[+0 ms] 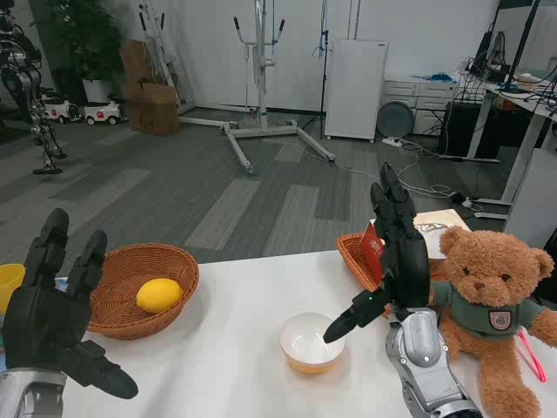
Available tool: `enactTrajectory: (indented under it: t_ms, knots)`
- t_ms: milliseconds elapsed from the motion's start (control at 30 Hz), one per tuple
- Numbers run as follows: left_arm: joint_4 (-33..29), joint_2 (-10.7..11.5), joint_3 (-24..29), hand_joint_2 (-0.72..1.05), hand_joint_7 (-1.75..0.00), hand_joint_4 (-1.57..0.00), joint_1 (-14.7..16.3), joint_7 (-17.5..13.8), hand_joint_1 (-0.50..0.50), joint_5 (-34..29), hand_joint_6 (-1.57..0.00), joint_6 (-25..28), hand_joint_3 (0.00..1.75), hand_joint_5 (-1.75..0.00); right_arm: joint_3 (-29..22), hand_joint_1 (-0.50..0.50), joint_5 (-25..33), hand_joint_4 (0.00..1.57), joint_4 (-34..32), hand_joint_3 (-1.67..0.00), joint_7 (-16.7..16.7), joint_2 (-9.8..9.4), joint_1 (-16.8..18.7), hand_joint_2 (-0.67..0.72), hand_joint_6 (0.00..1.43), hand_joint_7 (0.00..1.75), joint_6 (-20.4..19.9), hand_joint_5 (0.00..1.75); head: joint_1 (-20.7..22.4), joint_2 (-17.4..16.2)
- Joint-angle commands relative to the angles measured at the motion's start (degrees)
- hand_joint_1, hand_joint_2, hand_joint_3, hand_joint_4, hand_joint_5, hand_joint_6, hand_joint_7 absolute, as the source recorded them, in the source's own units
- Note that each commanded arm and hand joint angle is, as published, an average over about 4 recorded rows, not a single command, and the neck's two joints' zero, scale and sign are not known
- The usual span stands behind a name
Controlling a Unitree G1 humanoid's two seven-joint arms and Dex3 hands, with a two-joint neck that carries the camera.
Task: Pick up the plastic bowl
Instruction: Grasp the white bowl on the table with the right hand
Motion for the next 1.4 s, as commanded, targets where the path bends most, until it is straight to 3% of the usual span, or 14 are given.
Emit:
enactTrajectory:
  t_ms: [33,100,300,600,800,900,1033,1200,1400]
  knots:
    - [0.88,-2.32,10.37,0.69,0.0,0.0,-5.17,1.73,-0.5,9.41,0.0,-0.72,0.0,0.0,4.19,-0.38,-9.34,0.0,-11.63,0.0,15.26,-3.66,-9.13,0.47,0.0,0.0,17.36,0.0,-0.51,-4.21]
    - [0.88,-2.32,10.25,0.69,0.0,0.0,-5.15,1.73,-0.5,9.38,0.0,-0.72,0.0,0.0,4.23,-0.38,-9.15,0.0,-11.63,-0.02,15.29,-3.68,-9.11,0.47,0.0,0.0,17.36,0.0,-0.35,-2.75]
    - [0.88,-2.32,9.9,0.63,0.0,0.0,-4.95,1.73,-0.5,8.96,0.0,-0.72,0.0,0.0,4.25,-0.38,-8.35,0.0,-11.87,0.0,15.32,-3.57,-8.62,0.47,0.0,0.0,17.36,0.0,-0.47,-2.94]
    - [0.53,-2.4,9.5,0.69,0.0,0.0,-4.23,1.73,-0.5,8.39,0.0,-0.72,0.0,0.0,4.25,-0.38,-7.76,0.0,-12.42,0.0,15.45,-3.66,-8.12,0.46,0.0,0.0,17.36,0.0,-0.85,-2.97]
    - [0.53,-2.4,9.46,0.67,0.0,0.0,-4.01,1.73,-0.5,8.21,0.0,-0.72,0.02,0.0,4.29,-0.38,-7.63,0.0,-12.94,0.0,17.78,-3.88,-7.98,0.41,0.0,0.0,19.99,0.0,-0.83,-3.88]
    - [0.62,-2.34,9.11,0.65,0.0,0.0,-3.97,1.73,-0.5,7.99,0.0,-0.72,0.0,0.0,4.45,-0.34,-7.76,0.0,-13.93,-0.04,21.4,-4.12,-8.01,0.36,0.0,0.0,25.24,0.0,-1.17,-4.24]
    - [0.73,-2.32,8.78,0.6,0.0,0.0,-3.97,1.73,-0.5,7.95,0.0,-0.72,0.0,0.0,6.38,-0.33,-11.12,0.0,-17.08,0.0,32.26,-5.57,-8.84,0.34,0.0,0.0,41.11,0.0,-1.38,-4.37]
    - [0.88,-2.23,8.8,0.6,0.0,0.0,-3.97,1.73,-0.5,7.86,0.0,-0.72,0.0,0.0,7.37,-0.31,-17.52,0.0,-17.36,-0.04,35.09,-6.06,-9.74,0.25,0.0,0.0,47.13,0.0,-1.28,-4.77]
    - [1.01,-2.23,8.38,0.6,0.0,0.0,-3.97,1.71,-0.5,7.91,0.0,-0.63,0.0,0.0,7.94,-0.29,-24.44,0.0,-17.27,0.0,35.6,-6.12,-10.25,0.22,0.0,0.0,50.45,0.0,-1.36,-5.29]
